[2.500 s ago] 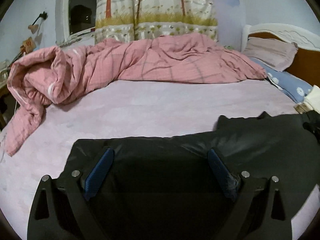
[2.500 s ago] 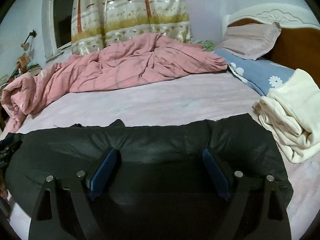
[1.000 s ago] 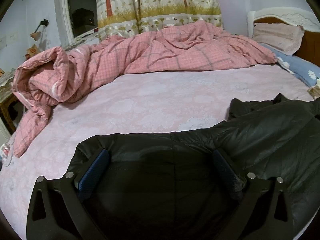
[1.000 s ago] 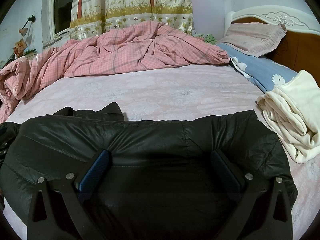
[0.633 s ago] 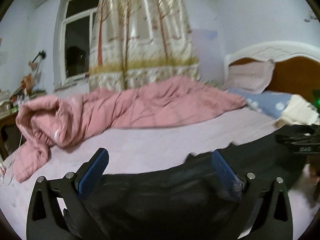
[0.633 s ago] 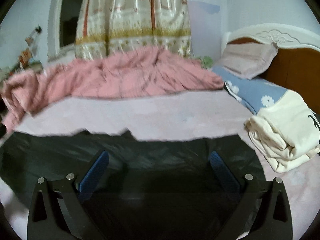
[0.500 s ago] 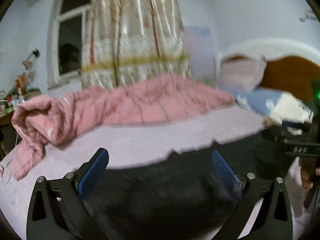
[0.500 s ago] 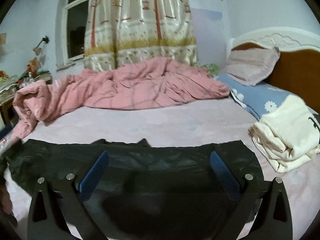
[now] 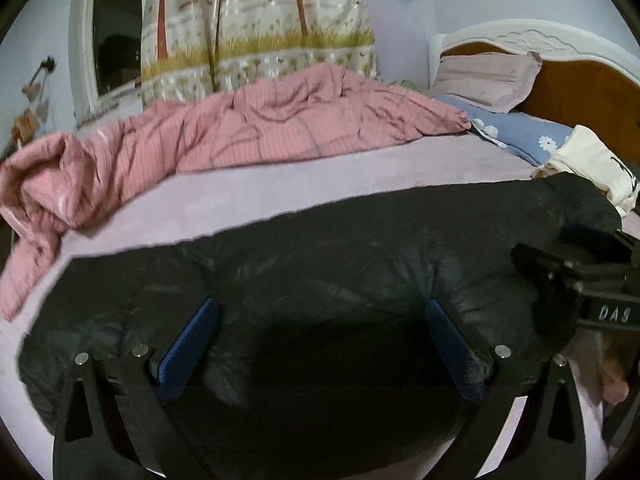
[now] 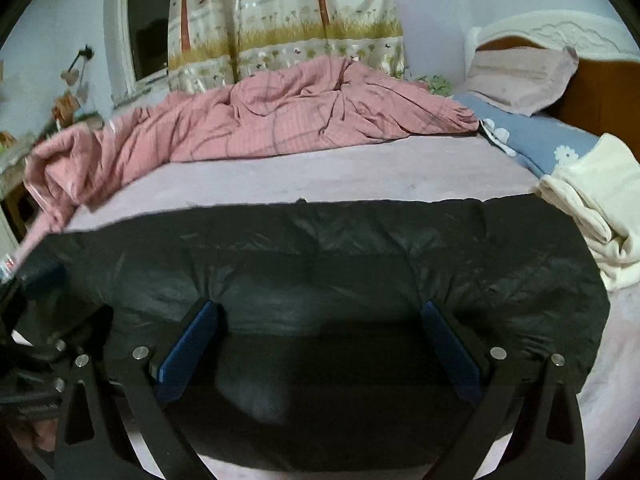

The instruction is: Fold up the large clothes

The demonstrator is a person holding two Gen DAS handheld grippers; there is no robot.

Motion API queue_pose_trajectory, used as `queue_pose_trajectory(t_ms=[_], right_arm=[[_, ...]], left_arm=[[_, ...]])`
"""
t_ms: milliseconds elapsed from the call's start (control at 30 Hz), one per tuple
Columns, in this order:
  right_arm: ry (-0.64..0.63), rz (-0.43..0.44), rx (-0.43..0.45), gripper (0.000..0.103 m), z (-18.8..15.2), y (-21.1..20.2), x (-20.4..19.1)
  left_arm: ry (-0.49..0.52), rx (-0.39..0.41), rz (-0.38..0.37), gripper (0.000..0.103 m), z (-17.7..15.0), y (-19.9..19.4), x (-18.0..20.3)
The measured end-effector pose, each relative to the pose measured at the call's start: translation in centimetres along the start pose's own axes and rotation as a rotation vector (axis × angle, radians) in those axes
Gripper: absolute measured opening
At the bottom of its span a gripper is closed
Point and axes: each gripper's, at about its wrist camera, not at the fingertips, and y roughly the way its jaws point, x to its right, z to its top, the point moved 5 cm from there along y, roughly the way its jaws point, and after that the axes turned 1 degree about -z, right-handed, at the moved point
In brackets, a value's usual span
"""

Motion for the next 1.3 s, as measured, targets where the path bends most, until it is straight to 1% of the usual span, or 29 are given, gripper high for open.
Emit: queue_pose_trajectory(t_ms=[100,367,600,1167,1300], right_arm=[[-0.033,-0.019,0.000,0.103,0.0,0.3,-0.4],[-0.073,-0.053,-0.053,0.103,-0.4,2.2,-0.7],[-0.093,-0.075,-0.072,0.103,-0.7,2.9,-1.0],[-0.099,-0.083,-0.067,0.103,-0.8,3.0,-1.1],[-0.094,-0.081,-0.058,0.103,-0.8,2.8,-1.0]], left_arm=[[-0.020,-0.020,-0.003,0.103,-0.4,0.7,-0.2],[-0.049,-0.079,-0.028,0.103,-1.5,2.2,-0.2],[-0.026,-0.099,0.002,0.103,-1.9,2.8,0.2],[-0.026,-0.099,0.000,0.103,-1.8,2.7,0.1],[-0.001,-0.066,0.050,0.103,-1.2,1.9,0.1]])
